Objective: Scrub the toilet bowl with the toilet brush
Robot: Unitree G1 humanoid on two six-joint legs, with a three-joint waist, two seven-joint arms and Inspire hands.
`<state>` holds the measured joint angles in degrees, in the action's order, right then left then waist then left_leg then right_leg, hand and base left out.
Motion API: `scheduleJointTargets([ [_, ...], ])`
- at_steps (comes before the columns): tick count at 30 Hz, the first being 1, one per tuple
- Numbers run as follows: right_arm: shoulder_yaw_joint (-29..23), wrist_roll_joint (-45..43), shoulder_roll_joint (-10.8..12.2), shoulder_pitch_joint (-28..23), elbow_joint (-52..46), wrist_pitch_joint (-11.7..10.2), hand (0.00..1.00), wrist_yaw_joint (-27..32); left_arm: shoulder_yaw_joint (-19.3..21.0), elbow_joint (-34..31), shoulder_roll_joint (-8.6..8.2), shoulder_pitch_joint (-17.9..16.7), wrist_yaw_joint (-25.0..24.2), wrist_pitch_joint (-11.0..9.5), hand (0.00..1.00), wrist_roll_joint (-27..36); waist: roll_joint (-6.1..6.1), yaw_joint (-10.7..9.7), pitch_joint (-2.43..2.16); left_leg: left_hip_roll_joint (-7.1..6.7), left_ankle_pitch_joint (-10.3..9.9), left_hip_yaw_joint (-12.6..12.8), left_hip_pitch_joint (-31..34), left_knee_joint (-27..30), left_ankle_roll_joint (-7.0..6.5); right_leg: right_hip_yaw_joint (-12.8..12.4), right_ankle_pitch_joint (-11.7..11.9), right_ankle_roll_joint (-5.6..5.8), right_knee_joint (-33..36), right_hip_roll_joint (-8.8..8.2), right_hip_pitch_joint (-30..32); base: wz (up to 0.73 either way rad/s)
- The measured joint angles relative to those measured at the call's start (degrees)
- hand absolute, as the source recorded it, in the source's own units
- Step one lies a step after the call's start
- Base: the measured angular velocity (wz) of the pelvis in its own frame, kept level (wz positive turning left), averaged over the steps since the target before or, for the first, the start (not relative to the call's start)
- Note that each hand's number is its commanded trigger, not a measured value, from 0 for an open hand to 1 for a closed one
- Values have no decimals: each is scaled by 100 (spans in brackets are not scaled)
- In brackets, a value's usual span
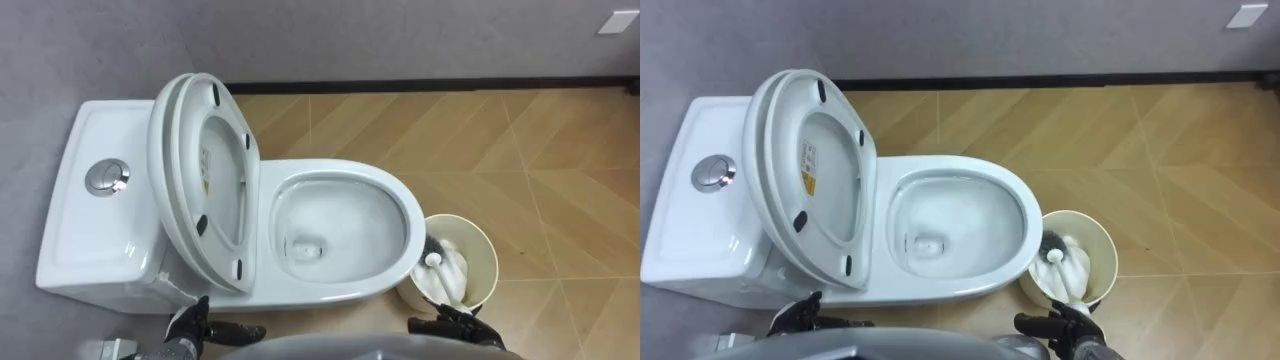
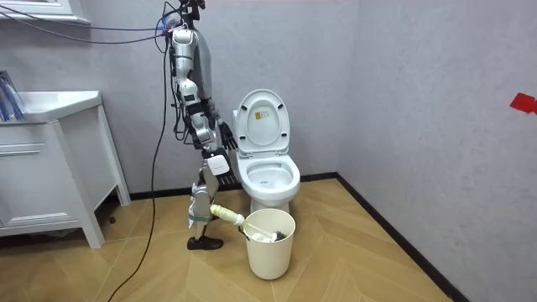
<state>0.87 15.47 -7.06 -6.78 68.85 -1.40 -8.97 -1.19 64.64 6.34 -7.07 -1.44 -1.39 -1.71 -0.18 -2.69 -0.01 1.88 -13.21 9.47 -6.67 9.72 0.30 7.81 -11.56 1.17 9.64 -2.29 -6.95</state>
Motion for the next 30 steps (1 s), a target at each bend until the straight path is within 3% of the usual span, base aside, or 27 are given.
scheduleJointTargets([
  [13, -100, -404, 1, 24, -11, -58, 0, 65, 158, 8, -32, -38, 9, -5, 0, -10, -2, 7, 16, -1, 0, 7, -84, -6, 0, -64, 0, 0, -7, 4, -52, -2],
  [30, -219, -1552, -14, 310, -17, -51, 0, 1366, 219, -11, -8, -9, 8, -19, 0, -27, -23, 51, -6, -26, 3, -60, 140, 83, -4, -42, -1, 2, 16, -22, 169, 0],
])
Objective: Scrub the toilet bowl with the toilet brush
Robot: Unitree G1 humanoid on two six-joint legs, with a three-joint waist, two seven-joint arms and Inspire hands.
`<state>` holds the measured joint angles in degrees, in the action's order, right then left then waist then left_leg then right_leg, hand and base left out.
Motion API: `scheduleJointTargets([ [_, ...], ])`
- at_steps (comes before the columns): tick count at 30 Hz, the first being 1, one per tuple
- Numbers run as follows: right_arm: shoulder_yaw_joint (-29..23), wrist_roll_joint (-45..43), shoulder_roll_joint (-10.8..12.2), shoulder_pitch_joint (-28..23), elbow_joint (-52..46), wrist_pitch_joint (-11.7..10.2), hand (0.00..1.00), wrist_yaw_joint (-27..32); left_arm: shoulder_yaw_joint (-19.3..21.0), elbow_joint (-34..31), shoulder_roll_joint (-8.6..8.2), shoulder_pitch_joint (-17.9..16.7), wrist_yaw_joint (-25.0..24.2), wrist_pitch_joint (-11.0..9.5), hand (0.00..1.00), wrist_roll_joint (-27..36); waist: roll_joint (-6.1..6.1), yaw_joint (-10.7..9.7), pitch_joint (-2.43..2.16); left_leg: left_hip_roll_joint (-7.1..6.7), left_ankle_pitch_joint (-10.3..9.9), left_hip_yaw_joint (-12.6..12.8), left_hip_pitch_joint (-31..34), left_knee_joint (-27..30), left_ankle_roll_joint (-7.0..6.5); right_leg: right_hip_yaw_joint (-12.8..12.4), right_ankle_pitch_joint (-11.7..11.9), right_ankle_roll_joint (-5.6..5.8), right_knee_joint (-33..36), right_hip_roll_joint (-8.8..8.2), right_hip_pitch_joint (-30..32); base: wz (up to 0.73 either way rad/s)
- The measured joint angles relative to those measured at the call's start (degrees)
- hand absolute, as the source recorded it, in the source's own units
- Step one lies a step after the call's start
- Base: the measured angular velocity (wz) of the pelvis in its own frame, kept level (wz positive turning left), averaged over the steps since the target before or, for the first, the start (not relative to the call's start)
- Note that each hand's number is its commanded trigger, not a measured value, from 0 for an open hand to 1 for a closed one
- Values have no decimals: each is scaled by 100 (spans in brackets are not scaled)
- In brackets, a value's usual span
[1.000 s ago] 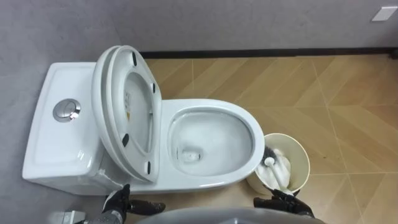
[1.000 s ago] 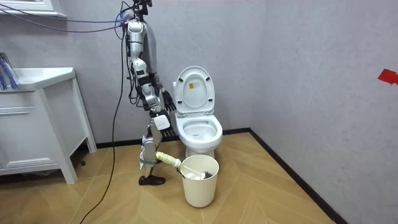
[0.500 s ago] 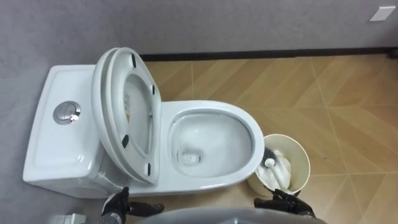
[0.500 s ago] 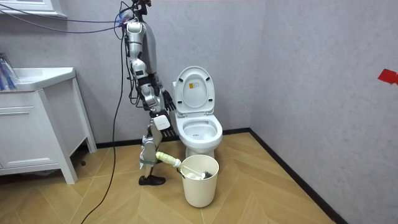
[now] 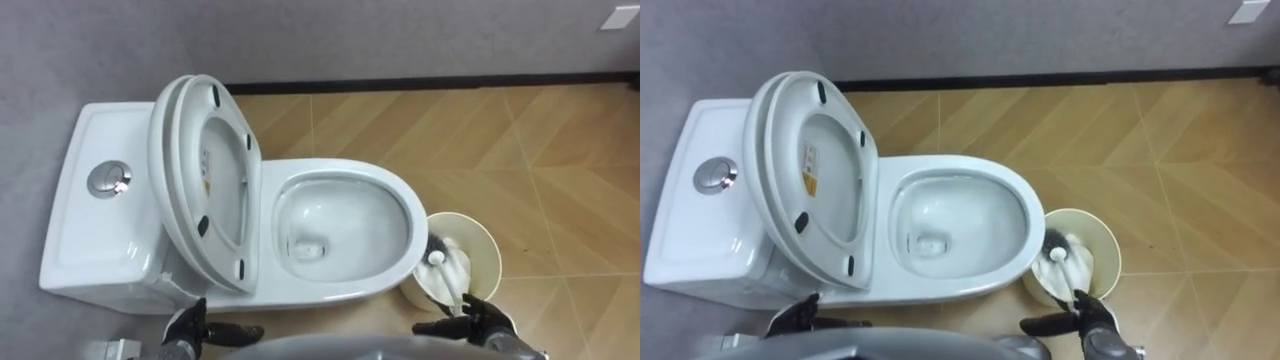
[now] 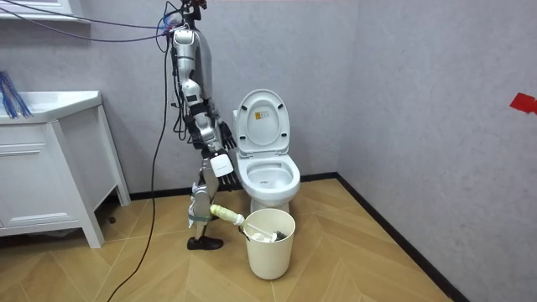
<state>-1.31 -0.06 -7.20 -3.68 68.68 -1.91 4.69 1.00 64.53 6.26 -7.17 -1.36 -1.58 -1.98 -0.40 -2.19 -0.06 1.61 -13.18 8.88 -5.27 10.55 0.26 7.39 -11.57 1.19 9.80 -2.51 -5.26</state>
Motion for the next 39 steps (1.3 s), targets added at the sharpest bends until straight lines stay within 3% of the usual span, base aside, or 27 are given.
scheduleJointTargets([
  [7, -13, -11, -34, 102, -2, -6, 0, 594, -17, 34, 25, 118, 8, -13, 0, 37, -3, 65, -3, -9, 0, -114, 235, 122, -1, 89, 1, -1, 20, -18, 124, 8],
  [9, -13, -14, -49, 270, 36, -65, 0, 790, -38, 71, 57, 175, 8, -72, 0, 41, 25, 68, 23, -14, 10, -156, 417, 174, -17, 134, 1, -2, 98, -28, 270, 12],
  [17, -66, -26, -58, 707, 473, -244, 0, 1104, -66, 241, 130, 444, 11, -270, 0, 34, 23, 53, 40, -26, 30, -299, 1174, 472, -48, 310, 5, -8, 345, -80, 919, 11],
  [23, -122, -1, -67, 1084, 800, -252, 0, 1325, -172, 248, 105, 818, 84, -271, 0, 33, 92, 50, 112, -36, 49, -424, 2006, 862, -82, 393, 8, -14, 683, -135, 1672, 9],
  [28, -122, 36, -91, 1497, 964, -227, 0, 1491, -307, 248, 10, 1203, 222, -266, 0, 385, 126, 109, 161, -28, 75, -424, 2770, 1235, -127, 375, 12, -21, 1118, -185, 2461, 1],
  [34, -104, 516, -313, 1948, 1001, -172, 0, 1635, -807, 0, -30, 1509, 525, -254, 0, 838, 98, 123, 218, -83, 147, -329, 3420, 1476, -224, 278, -3, -47, 1603, -313, 3260, -4],
  [39, 22, 749, -706, 2197, 1010, -22, 0, 1783, -1062, -424, -17, 1773, 588, -243, 0, 1144, 93, 264, 242, -98, 151, -333, 4301, 1919, -264, 207, -43, -66, 2099, -373, 4166, 0],
])
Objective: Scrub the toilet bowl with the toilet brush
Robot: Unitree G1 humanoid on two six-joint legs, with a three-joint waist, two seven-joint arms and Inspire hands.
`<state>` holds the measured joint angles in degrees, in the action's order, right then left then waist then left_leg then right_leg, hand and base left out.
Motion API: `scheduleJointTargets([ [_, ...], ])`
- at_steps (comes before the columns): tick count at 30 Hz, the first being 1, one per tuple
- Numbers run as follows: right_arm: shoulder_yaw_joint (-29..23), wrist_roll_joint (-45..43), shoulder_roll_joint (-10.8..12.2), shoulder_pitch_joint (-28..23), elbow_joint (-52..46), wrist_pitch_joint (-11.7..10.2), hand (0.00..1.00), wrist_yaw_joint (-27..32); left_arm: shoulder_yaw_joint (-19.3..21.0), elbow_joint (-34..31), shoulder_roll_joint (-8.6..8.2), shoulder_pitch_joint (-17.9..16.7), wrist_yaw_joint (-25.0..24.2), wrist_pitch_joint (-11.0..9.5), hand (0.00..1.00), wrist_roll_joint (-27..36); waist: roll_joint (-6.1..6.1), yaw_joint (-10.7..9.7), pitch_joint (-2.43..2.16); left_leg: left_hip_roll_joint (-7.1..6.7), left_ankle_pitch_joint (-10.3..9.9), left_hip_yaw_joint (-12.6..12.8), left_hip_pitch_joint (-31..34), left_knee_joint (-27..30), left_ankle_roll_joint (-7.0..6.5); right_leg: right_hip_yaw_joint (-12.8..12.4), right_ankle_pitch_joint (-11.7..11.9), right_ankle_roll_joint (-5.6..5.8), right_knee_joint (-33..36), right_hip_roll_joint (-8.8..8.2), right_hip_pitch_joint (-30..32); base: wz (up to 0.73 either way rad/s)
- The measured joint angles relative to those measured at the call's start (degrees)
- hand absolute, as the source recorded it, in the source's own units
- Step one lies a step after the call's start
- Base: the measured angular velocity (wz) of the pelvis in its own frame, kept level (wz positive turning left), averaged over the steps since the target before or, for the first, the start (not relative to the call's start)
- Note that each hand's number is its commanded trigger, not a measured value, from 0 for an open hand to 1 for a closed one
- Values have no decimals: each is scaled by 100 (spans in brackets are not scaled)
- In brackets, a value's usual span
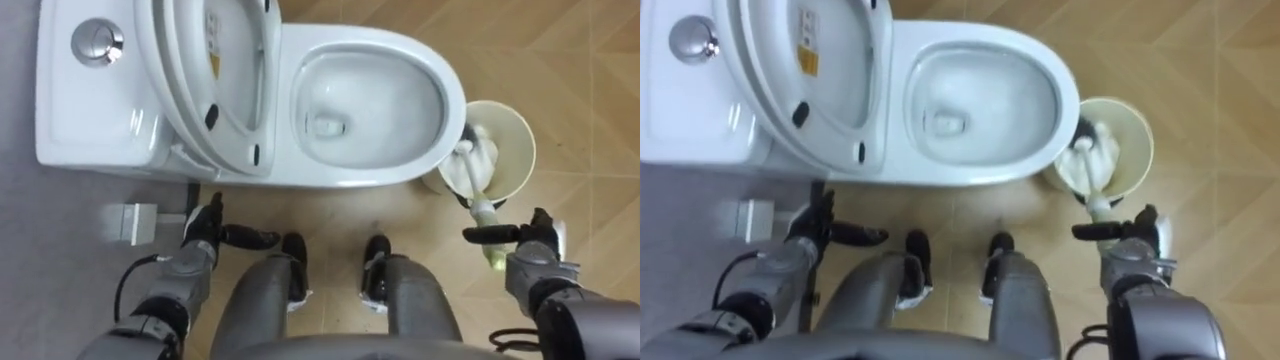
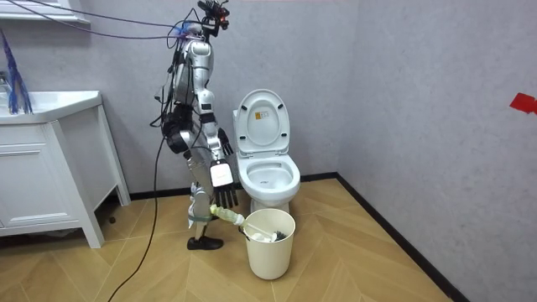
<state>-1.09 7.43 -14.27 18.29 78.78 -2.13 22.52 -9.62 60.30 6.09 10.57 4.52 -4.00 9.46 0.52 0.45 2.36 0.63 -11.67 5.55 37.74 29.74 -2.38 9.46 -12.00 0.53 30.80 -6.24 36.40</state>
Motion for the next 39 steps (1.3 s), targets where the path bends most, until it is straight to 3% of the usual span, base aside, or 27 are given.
scheduleJointTargets([
  [7, 216, 308, -328, 251, -26, 114, 0, 158, -429, -523, 57, 110, 153, 38, 0, 9, -9, 4, 20, -37, 29, -44, 780, 354, -37, 48, -44, -41, 434, -103, 776, 7],
  [10, 215, 361, -395, 314, -80, 245, 0, 184, -645, -808, 175, 246, 159, 64, 0, 13, -18, -21, 35, -51, -7, -136, 1198, 696, -53, 171, -195, -74, 801, -190, 1122, 27],
  [19, 442, 347, -567, 507, -128, 300, 0, 193, -695, -1213, 413, 360, 170, 96, 0, 230, -49, 4, 56, -51, -146, -159, 1994, 1375, -40, 177, -441, -170, 1600, -335, 1929, 5],
  [25, 499, 388, -625, 619, -116, 296, 0, 224, -739, -1490, 427, 380, 247, 99, 0, 227, -23, 67, 68, -32, -217, -192, 2505, 1792, -16, 177, -546, -229, 2028, -361, 2415, 2],
  [31, 665, 435, -655, 645, -232, 273, 0, 227, -847, -1645, 415, 447, 245, 103, 0, 229, 98, 284, 84, -20, -292, -262, 2973, 2186, 12, 172, -674, -273, 2420, -375, 2855, 4],
  [39, 892, 586, -710, 655, -400, 216, 0, 227, -857, -1769, 415, 520, 273, 103, 0, 233, 181, 388, 85, -118, -322, -265, 3456, 2530, 43, 164, -865, -390, 2989, -586, 3386, 11],
])
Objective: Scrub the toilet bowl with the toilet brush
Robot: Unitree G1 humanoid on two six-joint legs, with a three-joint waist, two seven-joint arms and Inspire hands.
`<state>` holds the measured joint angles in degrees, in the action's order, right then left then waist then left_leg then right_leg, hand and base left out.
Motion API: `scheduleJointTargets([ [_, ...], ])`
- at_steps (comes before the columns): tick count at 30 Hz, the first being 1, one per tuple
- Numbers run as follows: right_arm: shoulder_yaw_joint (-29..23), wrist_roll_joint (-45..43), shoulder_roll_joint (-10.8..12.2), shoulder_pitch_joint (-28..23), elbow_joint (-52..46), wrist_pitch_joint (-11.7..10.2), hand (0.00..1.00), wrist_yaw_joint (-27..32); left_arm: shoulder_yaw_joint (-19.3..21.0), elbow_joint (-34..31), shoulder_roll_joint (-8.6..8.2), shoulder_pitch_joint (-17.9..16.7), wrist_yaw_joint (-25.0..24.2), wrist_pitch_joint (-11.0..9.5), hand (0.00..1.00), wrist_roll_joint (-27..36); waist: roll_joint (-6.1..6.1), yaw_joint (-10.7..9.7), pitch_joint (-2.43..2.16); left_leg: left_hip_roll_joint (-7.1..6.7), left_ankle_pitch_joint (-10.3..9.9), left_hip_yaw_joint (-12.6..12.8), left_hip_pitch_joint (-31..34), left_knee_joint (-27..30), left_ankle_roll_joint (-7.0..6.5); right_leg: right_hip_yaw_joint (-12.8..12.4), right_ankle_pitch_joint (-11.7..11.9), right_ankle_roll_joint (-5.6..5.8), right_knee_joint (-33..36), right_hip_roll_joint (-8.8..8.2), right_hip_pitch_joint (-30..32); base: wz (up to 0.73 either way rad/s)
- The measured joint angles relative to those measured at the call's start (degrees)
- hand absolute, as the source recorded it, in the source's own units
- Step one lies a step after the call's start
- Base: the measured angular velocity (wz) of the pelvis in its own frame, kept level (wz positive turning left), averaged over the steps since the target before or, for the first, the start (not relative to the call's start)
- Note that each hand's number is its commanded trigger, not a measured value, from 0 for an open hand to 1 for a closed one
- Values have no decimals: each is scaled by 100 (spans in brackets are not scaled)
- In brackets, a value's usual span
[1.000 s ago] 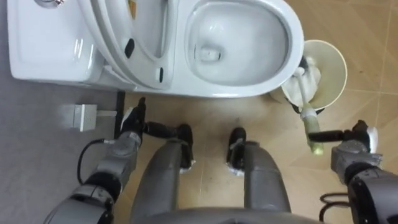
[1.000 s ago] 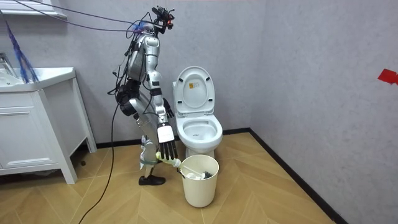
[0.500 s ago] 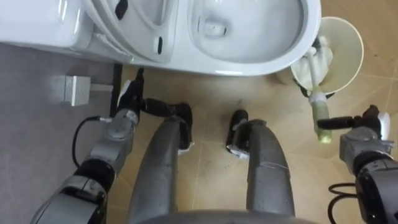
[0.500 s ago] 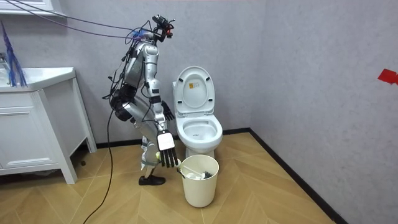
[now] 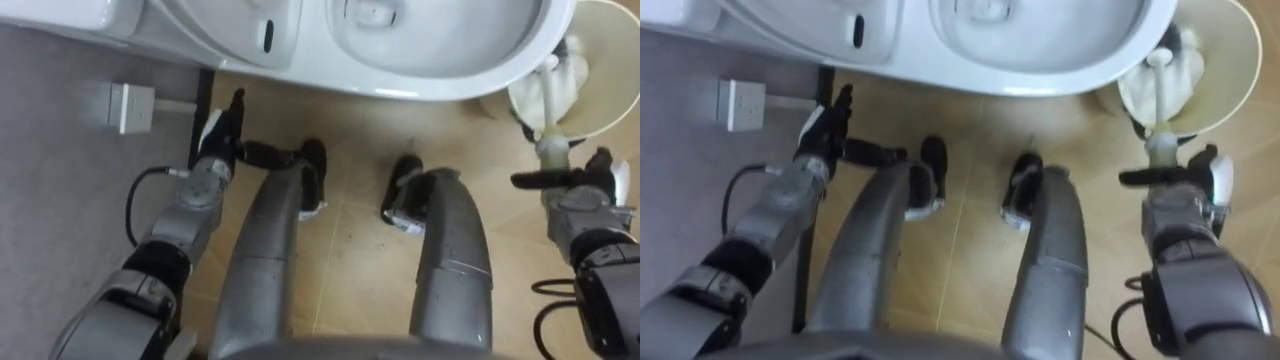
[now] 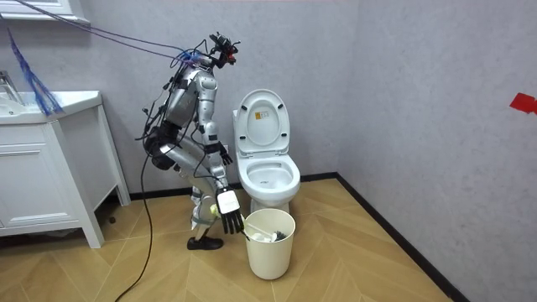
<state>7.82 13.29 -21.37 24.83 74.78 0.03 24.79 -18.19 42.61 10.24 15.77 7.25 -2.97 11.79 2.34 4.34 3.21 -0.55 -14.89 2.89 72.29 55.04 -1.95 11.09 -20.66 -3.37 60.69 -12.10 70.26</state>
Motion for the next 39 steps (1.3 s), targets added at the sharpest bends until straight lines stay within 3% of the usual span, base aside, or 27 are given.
scheduleJointTargets([
  [10, 234, 118, -108, 9, -170, -51, 0, 1, -16, -262, 11, -32, 105, 3, 0, 112, 36, 70, -4, -13, -43, -34, 150, 141, 59, -4, -99, -46, 193, -19, 162, 3],
  [15, 256, 594, -136, 113, 99, -71, 0, -316, -29, -361, 112, -80, 5, 8, 0, 125, 39, 69, -2, -26, -99, -31, 302, 286, 56, 9, -178, -73, 362, -83, 306, 4],
  [16, 280, 685, -138, 109, 123, -73, 36, -355, -28, -384, 127, -95, -6, 8, 0, 132, 39, 70, -2, -25, -101, -35, 312, 293, 57, 12, -180, -74, 366, -82, 312, 0],
  [17, 293, 839, -142, 101, 147, -67, 98, -424, -26, -454, 142, -137, -13, 21, 0, 155, 45, 71, 0, -20, -111, -40, 325, 321, 57, 11, -183, -73, 378, -73, 320, 0],
  [21, 444, 1200, -175, 48, 160, -27, 100, -705, -47, -567, 149, -184, -23, 36, 0, 259, 100, 68, -6, -28, -134, -36, 345, 370, 49, 7, -201, -61, 423, -87, 333, 0],
  [30, 484, 1342, -222, -266, 251, 130, 100, -1392, -48, -626, 159, -334, -22, 177, 0, 257, 110, 69, -13, -27, -173, -48, 307, 478, 60, 3, -271, -68, 544, -93, 288, 1],
  [39, 500, 1448, -215, -389, 327, 268, 100, -1718, -54, -678, 188, -525, -22, 250, 0, 266, 111, 42, -15, -37, -173, -45, 201, 469, 60, 2, -271, -69, 542, -106, 183, 0],
])
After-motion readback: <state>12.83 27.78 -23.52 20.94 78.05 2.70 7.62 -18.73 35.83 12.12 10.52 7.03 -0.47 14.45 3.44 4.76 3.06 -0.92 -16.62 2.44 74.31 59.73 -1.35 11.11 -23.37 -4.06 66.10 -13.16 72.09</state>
